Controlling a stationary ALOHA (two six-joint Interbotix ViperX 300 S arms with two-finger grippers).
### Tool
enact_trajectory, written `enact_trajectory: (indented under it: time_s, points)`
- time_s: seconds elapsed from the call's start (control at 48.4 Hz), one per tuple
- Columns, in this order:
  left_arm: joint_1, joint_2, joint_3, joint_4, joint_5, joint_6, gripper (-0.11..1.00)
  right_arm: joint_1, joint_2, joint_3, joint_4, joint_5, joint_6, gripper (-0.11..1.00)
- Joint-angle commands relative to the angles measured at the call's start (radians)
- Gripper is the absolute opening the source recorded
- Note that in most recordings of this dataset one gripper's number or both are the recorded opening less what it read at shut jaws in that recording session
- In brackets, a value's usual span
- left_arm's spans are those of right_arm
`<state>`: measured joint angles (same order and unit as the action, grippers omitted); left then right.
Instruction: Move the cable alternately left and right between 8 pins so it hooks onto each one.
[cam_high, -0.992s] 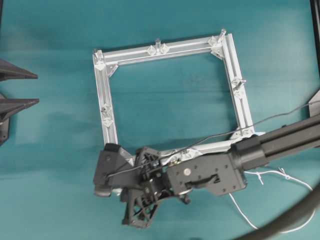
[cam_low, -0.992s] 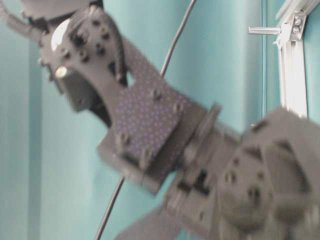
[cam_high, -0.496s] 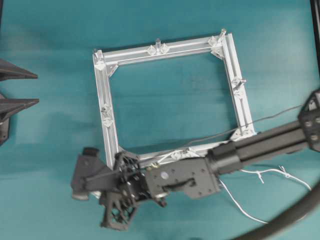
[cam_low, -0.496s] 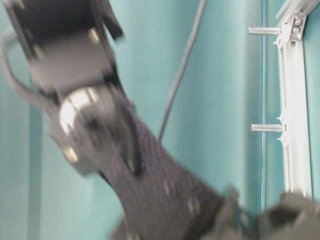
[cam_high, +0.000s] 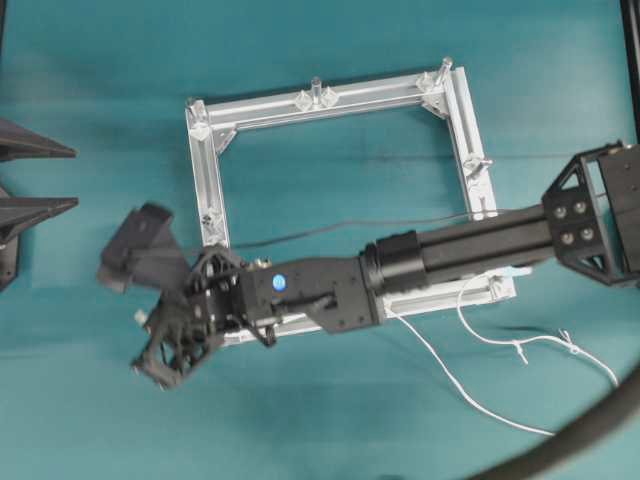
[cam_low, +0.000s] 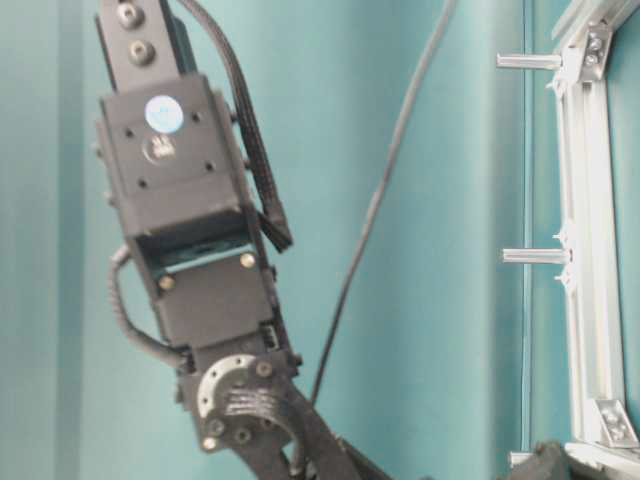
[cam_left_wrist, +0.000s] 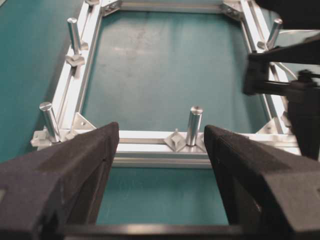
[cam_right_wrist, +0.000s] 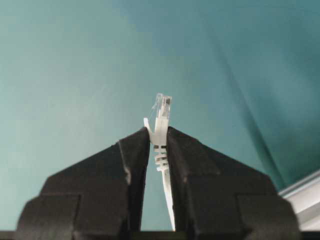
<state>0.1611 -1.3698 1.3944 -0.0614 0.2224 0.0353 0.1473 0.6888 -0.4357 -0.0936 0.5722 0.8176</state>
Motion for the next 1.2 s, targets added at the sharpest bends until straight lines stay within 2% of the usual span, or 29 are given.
enact_trajectory:
  time_s: [0.0,0.145,0.372,0.455,0.744,0.847,1.013,1.178]
  points:
    - [-0.003,0.006,-0.012,0.003,-0.005,0.003,0.71,-0.017,-0.038,0.002,-0.038,-0.014,0.066,0.12]
    - [-0.003,0.006,-0.012,0.003,-0.005,0.003,0.71,-0.032,-0.091,0.071,-0.106,-0.018,0.141,0.12]
    - [-0.003,0.008,-0.012,0.003,-0.005,0.003,0.71,-0.040,-0.186,0.268,-0.130,-0.129,0.293,0.12]
    - [-0.003,0.008,-0.012,0.003,-0.005,0.003,0.71,-0.040,-0.229,0.331,-0.158,-0.164,0.331,0.12]
    - [-0.003,0.006,-0.012,0.003,-0.005,0.003,0.71,-0.040,-0.325,0.497,-0.215,-0.172,0.453,0.12]
    - [-0.002,0.006,-0.011,0.003,-0.005,0.003,0.71,-0.040,-0.354,0.548,-0.252,-0.172,0.506,0.12]
    - [-0.002,0.006,-0.011,0.003,-0.005,0.003,0.71,-0.044,-0.396,0.609,-0.327,-0.150,0.560,0.12]
    - [-0.002,0.006,-0.011,0.003,-0.005,0.003,0.71,-0.052,-0.431,0.644,-0.383,-0.055,0.560,0.12]
